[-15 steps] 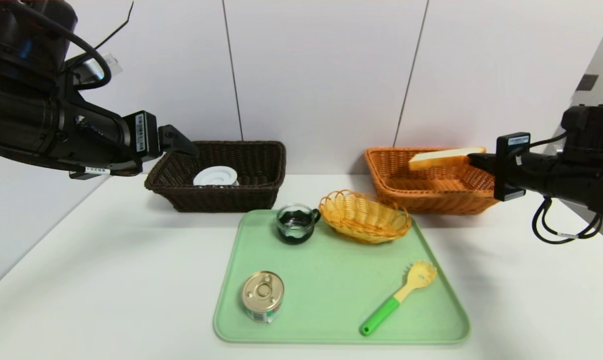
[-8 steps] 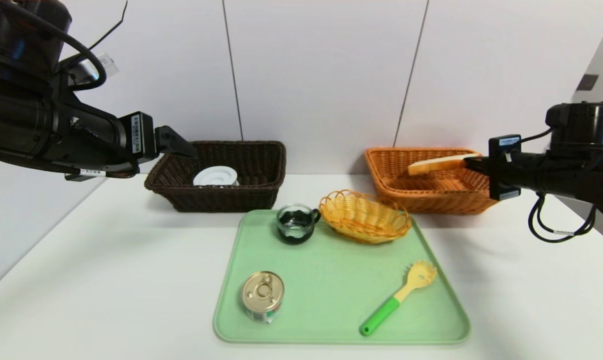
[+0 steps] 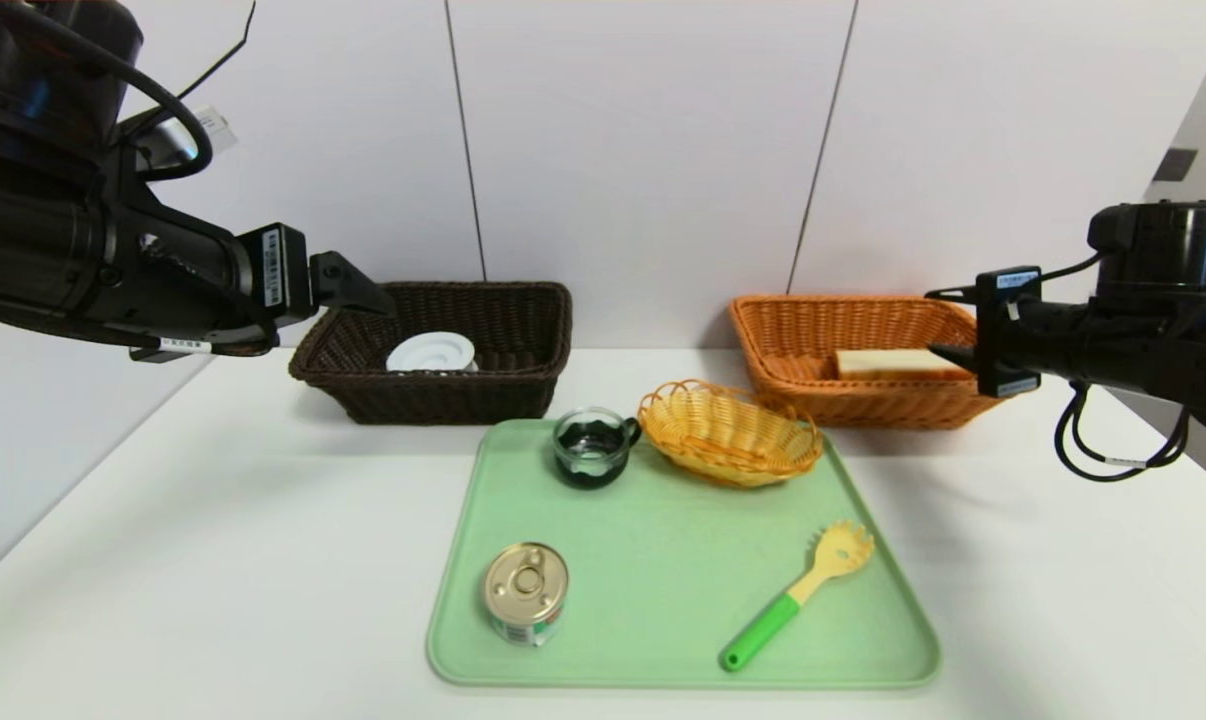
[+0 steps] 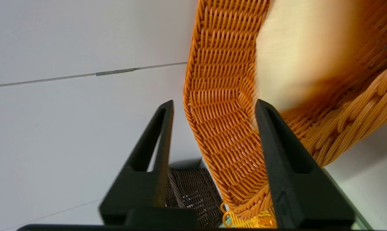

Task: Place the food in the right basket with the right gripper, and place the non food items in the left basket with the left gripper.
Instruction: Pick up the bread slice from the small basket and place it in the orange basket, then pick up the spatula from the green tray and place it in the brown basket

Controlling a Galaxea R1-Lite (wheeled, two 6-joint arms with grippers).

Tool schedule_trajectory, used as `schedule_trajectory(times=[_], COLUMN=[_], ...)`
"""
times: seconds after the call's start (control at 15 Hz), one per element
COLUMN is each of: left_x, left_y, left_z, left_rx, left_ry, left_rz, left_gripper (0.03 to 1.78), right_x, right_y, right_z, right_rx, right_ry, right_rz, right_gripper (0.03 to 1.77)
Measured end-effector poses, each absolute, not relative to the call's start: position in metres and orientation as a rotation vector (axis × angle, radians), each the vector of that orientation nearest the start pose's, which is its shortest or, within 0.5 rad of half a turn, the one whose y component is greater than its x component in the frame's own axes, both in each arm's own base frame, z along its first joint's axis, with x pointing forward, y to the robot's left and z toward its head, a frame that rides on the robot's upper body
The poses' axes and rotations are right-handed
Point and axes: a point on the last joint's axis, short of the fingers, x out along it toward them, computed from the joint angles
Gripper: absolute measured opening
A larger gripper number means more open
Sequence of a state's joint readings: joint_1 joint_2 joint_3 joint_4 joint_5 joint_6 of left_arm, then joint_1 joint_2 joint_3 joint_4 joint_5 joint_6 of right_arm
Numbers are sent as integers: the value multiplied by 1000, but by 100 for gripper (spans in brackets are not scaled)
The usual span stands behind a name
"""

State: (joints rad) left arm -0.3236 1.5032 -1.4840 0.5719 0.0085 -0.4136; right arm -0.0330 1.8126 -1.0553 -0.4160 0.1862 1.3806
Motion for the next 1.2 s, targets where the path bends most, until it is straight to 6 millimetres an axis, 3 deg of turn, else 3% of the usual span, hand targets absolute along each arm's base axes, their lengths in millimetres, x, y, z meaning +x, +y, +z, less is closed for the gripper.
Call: schedule_trajectory(times=[0.2,0.4,0.67,0.93,1.2], left_x=[228,228,224,209,190], left_y=[-76,-76,-76,-87,-90], left_z=[313,312,314,319,316], left_rx=[-300,-300,-300,-294,-282], left_ry=[642,645,638,635,647], left_rz=[-178,-177,-186,-249,-291], left_gripper=[169,169,169,169,169], right_x=[344,332,286,237,205], right_y=[-5,2,27,40,64], right_z=[196,220,263,275,284], right_rx=[1399,1396,1304,992,776], right_ry=[388,394,491,659,867], right_rz=[-98,-72,-10,-69,-155], right_gripper=[117,135,149,158,163])
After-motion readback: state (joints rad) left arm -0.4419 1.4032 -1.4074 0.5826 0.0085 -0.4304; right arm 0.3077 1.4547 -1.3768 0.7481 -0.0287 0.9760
